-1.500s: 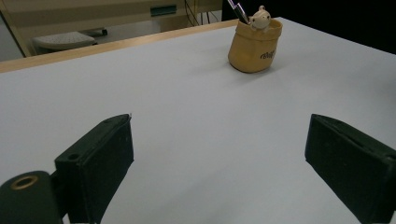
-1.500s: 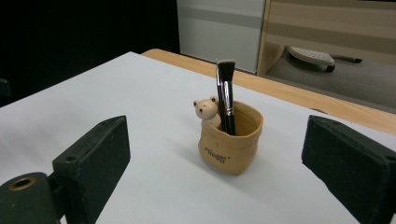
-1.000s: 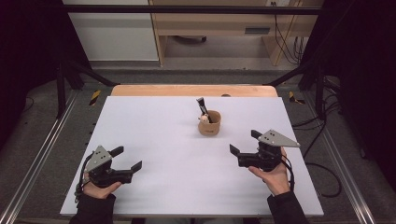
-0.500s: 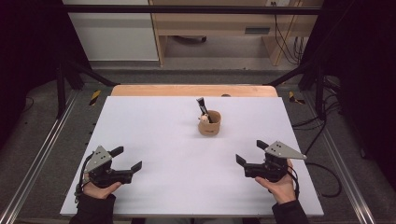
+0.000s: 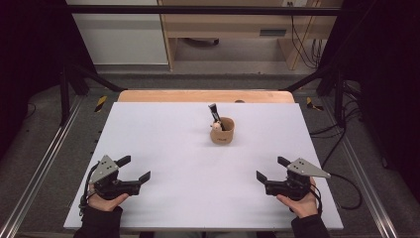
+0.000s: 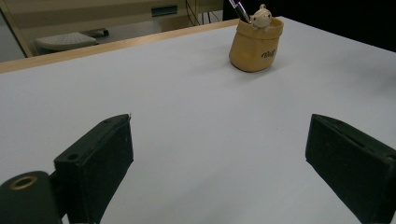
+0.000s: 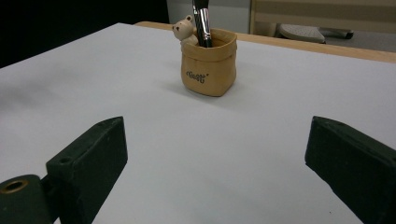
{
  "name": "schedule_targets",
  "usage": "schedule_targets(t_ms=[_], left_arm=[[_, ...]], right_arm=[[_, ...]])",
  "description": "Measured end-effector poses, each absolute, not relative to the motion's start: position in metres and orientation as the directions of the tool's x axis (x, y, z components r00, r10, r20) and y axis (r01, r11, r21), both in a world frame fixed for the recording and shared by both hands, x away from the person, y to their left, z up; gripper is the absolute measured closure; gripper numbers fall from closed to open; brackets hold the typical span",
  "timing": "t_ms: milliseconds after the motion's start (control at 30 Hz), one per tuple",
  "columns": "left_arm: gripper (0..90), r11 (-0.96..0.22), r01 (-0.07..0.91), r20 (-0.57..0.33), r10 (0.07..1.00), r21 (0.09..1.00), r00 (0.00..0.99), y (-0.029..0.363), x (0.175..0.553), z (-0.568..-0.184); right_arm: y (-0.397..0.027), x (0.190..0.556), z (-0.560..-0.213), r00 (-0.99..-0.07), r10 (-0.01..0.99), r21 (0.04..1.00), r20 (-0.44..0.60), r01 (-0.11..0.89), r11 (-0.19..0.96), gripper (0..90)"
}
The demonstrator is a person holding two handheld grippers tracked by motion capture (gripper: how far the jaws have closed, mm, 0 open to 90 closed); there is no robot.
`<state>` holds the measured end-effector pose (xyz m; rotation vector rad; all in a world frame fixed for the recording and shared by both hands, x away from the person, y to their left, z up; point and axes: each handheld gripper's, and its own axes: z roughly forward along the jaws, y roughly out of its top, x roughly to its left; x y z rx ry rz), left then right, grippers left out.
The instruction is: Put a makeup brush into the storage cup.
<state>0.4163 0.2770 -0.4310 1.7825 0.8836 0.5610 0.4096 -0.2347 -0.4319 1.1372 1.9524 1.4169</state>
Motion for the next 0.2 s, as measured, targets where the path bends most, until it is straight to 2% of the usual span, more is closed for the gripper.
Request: schedule_targets(t_ms=[200], left_arm=[[6.8,-0.212,0.307,-0.028,0.782,0.928,0.623,0.276,0.417,-0.432]], right_arm=[[-0.2351,0.4087,-0.433,-0.543,0.836,0.933,0.079,0.335,0.129,5.3]])
